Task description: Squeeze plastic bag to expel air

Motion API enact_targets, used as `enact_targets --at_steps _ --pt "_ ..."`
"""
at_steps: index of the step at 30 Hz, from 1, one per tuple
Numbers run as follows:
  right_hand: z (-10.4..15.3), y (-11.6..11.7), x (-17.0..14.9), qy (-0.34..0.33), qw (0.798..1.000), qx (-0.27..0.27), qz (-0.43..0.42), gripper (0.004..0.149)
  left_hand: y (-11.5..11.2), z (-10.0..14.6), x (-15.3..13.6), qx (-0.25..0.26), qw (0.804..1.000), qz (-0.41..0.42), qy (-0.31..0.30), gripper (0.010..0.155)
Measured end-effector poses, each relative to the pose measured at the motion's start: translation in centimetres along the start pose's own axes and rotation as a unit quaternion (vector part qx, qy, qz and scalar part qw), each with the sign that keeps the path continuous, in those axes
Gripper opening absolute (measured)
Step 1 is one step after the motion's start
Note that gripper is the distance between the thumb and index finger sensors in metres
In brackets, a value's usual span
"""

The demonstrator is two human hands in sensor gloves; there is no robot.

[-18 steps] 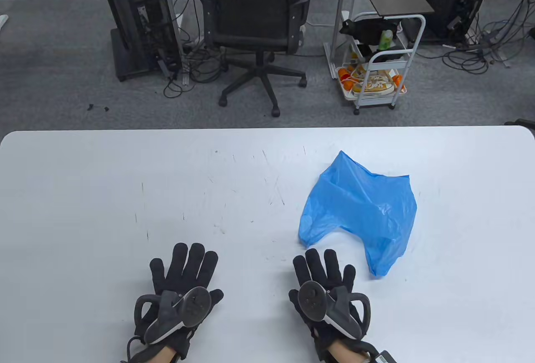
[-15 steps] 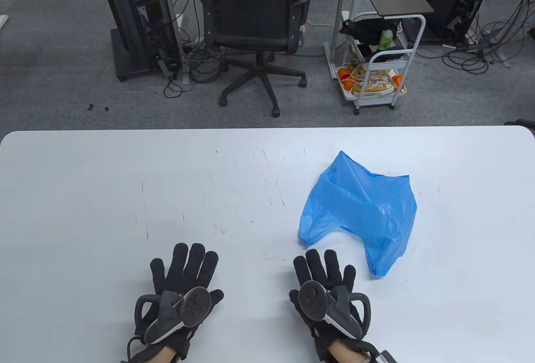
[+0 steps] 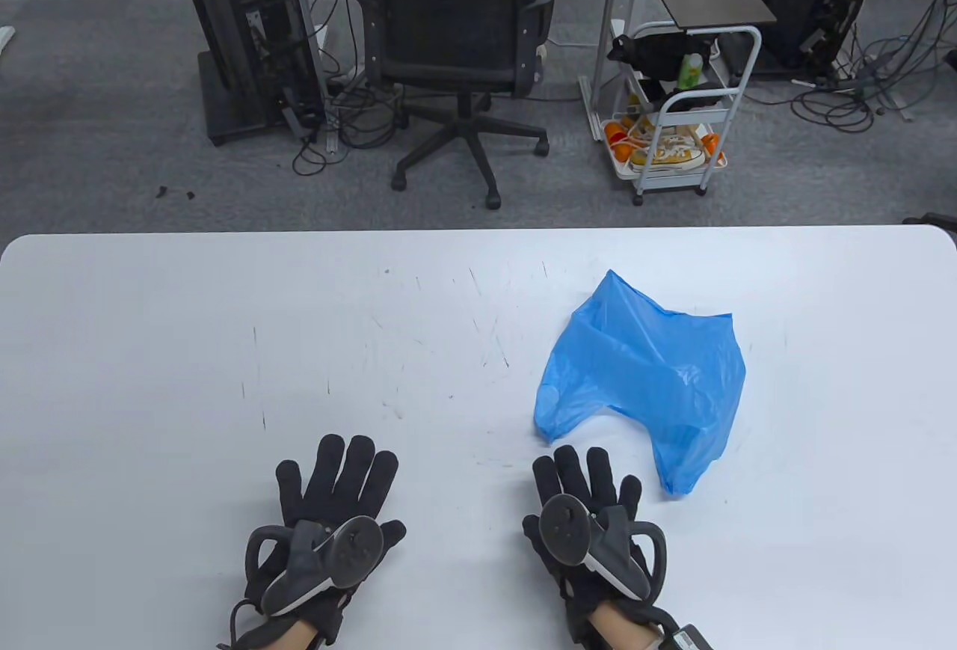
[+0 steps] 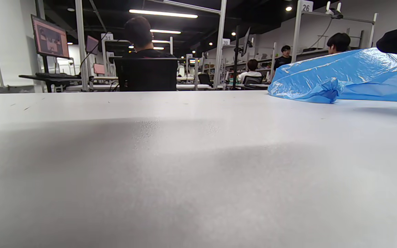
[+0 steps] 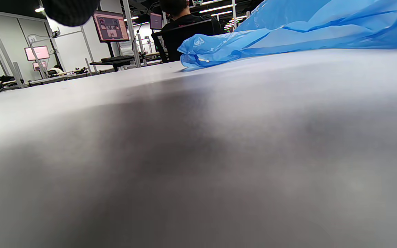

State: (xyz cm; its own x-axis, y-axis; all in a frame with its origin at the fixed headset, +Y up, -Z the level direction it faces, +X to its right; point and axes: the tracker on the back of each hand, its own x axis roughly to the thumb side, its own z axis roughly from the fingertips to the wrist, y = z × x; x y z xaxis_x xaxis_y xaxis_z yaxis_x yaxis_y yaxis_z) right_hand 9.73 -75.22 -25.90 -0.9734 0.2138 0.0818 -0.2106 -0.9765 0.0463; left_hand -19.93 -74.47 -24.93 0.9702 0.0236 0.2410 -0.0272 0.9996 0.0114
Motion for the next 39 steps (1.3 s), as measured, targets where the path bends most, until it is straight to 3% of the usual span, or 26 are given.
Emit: enact_targets --at_steps 9,16,22,28,33,36,39 --pt "-0.3 -1.7 -1.4 0.034 0.999 -0.034 -0.005 0.072 0.0 -0.1 -0.1 0.0 1.0 0.007 0.002 0.081" --pt "-0.6 -4.4 -4.3 0.094 0.991 -0.087 -0.029 0.073 0.1 0.0 -0.1 0.003 1.0 0.01 0.001 0.081" --pt "-1.7 -6.7 -6.4 0.141 0.984 -0.103 -0.044 0.077 0.2 -0.1 -0.2 0.004 1.0 0.014 0.004 0.081" --pt "-3.8 -7.6 -8.8 0.201 0.977 -0.072 0.008 0.085 0.1 -0.3 -0.7 0.002 1.0 0.017 0.01 0.081" --pt "-5.2 -7.1 -11.1 0.265 0.963 -0.027 0.037 0.098 0.2 -0.2 -0.6 0.004 1.0 0.013 0.008 0.081" --pt "-5.6 -6.1 -12.3 0.289 0.957 0.013 0.004 0.102 0.2 -0.2 -0.6 0.003 1.0 0.013 0.007 0.081" --pt "-5.9 -5.2 -13.1 0.309 0.95 0.017 -0.027 0.1 0.2 -0.2 -0.6 0.001 1.0 0.013 0.007 0.081"
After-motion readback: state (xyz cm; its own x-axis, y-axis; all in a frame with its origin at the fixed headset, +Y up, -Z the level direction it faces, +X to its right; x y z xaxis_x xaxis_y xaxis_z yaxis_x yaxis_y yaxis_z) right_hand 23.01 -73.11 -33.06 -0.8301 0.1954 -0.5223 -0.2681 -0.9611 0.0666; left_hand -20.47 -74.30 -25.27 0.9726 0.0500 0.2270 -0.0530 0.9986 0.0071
